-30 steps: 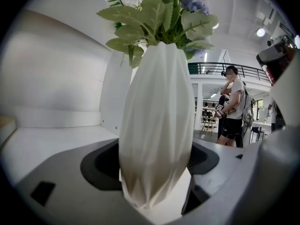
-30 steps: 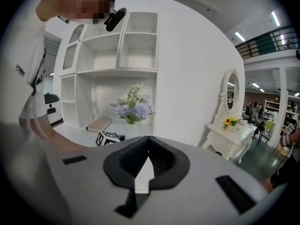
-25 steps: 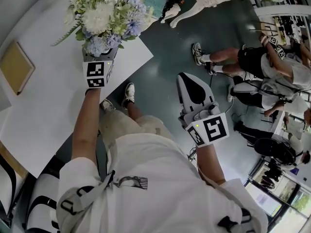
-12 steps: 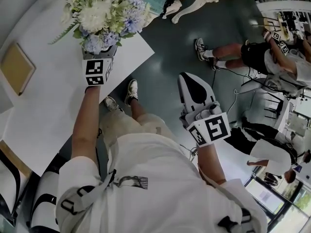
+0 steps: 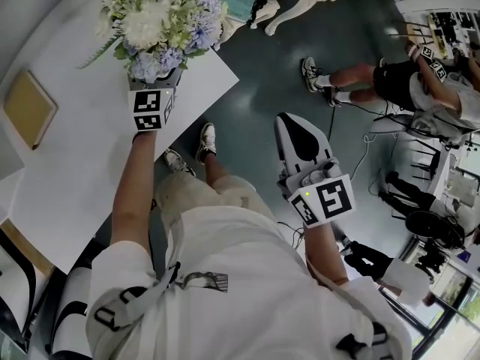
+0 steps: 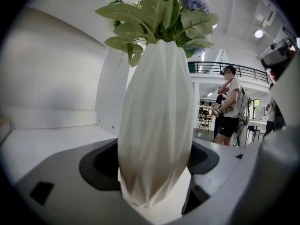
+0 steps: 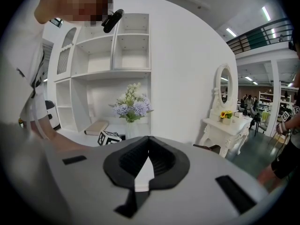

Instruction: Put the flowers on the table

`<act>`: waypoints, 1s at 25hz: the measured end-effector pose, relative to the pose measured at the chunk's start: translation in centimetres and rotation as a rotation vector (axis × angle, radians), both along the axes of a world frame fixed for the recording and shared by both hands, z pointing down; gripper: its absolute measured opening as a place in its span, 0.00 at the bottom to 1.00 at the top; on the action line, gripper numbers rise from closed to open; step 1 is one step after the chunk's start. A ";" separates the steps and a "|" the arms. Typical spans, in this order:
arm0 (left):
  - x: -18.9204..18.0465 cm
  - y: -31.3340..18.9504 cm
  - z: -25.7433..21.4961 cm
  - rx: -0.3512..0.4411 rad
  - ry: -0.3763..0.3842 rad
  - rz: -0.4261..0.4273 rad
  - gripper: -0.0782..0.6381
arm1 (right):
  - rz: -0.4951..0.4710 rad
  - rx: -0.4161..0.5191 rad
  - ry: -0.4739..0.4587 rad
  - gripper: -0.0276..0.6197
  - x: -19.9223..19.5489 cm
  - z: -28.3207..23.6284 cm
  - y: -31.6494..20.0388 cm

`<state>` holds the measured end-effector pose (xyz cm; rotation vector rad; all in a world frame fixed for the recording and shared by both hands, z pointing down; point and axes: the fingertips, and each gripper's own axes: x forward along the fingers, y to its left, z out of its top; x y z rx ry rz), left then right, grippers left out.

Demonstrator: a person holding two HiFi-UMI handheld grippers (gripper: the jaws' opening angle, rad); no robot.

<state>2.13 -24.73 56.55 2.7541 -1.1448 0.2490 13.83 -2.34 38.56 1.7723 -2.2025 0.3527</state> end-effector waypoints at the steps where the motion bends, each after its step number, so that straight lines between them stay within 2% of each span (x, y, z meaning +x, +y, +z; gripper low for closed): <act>1: 0.0 -0.1 0.1 -0.002 -0.012 0.001 0.66 | 0.002 0.002 0.000 0.06 0.0 0.0 0.0; 6: -0.2 -0.1 1.1 -0.039 -0.061 0.009 0.72 | 0.017 0.013 0.000 0.06 -0.1 -0.3 0.2; 17: -1.7 1.4 0.1 -0.048 -0.048 0.010 0.73 | 0.008 0.029 -0.037 0.06 -1.4 -0.4 -0.1; 25: -3.6 2.3 -1.1 -0.070 -0.016 -0.033 0.73 | -0.005 0.045 -0.071 0.06 -2.3 -0.3 -0.8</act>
